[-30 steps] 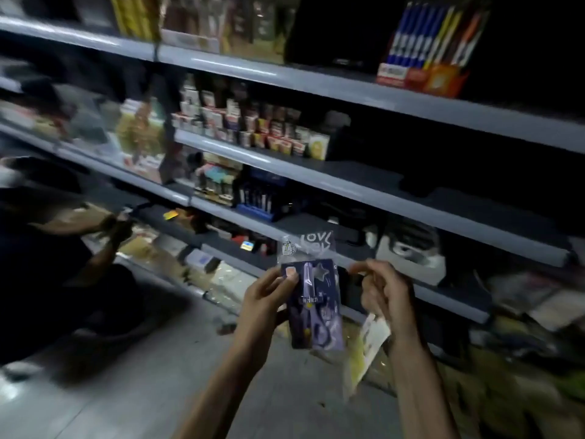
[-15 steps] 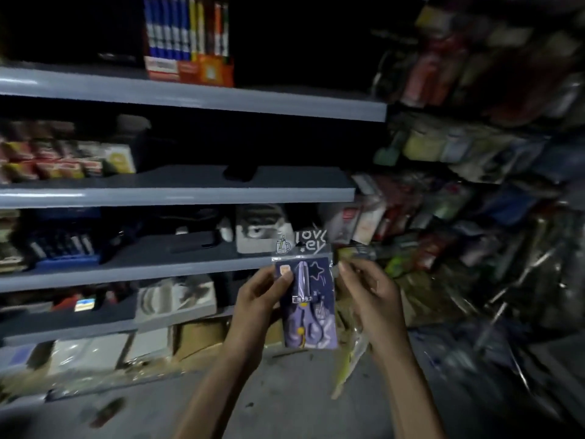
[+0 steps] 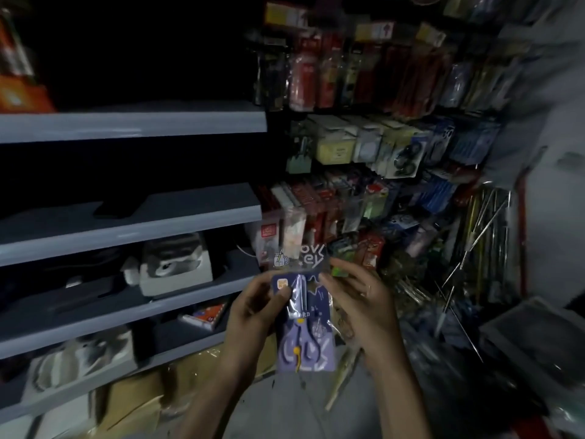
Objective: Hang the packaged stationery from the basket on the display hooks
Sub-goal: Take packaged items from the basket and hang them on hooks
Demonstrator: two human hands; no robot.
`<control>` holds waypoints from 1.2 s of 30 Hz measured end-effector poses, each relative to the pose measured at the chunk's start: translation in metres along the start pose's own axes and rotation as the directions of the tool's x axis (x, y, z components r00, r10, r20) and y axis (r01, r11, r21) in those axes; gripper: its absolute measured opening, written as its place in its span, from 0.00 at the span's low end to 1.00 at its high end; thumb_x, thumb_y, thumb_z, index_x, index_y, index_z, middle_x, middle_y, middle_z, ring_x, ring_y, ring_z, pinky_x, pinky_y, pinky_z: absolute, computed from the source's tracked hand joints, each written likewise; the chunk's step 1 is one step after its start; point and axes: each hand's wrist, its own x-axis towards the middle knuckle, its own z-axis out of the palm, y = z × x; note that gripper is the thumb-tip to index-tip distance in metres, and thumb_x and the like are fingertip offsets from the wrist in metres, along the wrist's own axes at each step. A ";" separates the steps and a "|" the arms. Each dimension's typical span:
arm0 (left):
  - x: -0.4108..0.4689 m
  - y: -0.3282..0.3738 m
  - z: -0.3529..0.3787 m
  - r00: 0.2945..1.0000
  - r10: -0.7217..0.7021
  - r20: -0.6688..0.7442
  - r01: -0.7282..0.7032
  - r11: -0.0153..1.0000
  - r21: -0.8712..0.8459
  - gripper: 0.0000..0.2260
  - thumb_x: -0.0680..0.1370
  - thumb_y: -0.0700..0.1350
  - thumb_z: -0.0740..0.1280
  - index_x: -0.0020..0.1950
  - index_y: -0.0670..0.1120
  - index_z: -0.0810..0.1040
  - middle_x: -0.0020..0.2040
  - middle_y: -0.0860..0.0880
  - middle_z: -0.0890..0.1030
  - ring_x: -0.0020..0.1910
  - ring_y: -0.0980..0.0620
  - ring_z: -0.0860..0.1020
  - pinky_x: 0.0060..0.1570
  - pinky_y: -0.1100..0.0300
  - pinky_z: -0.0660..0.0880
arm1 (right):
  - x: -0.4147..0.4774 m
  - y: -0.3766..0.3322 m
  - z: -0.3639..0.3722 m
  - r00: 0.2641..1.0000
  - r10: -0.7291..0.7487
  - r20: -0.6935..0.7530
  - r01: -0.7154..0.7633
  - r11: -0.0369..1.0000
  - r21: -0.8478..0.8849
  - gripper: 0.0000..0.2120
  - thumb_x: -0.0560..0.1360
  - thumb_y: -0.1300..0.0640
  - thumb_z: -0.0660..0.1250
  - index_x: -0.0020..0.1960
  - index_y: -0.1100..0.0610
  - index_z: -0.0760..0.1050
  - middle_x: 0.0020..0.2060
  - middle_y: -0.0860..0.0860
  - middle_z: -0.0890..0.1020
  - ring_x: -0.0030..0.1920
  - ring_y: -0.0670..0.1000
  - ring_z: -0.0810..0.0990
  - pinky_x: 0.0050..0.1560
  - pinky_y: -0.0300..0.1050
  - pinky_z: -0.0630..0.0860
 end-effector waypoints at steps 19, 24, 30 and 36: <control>0.186 -0.009 0.071 0.989 0.137 -0.058 -0.124 0.975 0.185 0.04 0.80 0.37 0.71 0.48 0.41 0.87 0.46 0.45 0.88 0.46 0.49 0.87 0.47 0.59 0.82 | 0.194 0.034 -0.072 0.999 -0.033 0.008 0.034 0.993 -0.111 0.07 0.76 0.55 0.74 0.53 0.55 0.87 0.45 0.45 0.89 0.48 0.42 0.86 0.45 0.31 0.78; 0.235 0.000 0.075 0.975 0.218 -0.035 -0.204 0.953 0.224 0.02 0.78 0.38 0.74 0.47 0.41 0.86 0.44 0.45 0.87 0.45 0.42 0.86 0.48 0.48 0.85 | 0.233 0.027 -0.054 0.997 -0.071 -0.036 0.065 0.987 -0.146 0.05 0.76 0.52 0.74 0.51 0.50 0.85 0.45 0.41 0.88 0.48 0.39 0.85 0.46 0.31 0.79; 0.271 0.001 0.071 0.959 0.273 -0.072 -0.250 0.940 0.231 0.02 0.79 0.39 0.74 0.47 0.44 0.87 0.43 0.48 0.87 0.42 0.50 0.85 0.42 0.60 0.80 | 0.257 0.034 -0.031 0.996 -0.077 -0.038 0.071 0.988 -0.139 0.02 0.79 0.54 0.72 0.49 0.49 0.84 0.46 0.43 0.87 0.48 0.42 0.86 0.46 0.35 0.79; 0.295 -0.004 0.058 0.977 0.209 -0.031 -0.194 0.945 0.264 0.05 0.80 0.39 0.73 0.51 0.46 0.87 0.46 0.50 0.88 0.46 0.50 0.86 0.45 0.58 0.82 | 0.283 0.048 -0.024 0.996 0.009 -0.084 -0.016 0.996 -0.087 0.04 0.78 0.53 0.73 0.51 0.50 0.85 0.46 0.44 0.88 0.49 0.43 0.86 0.47 0.38 0.79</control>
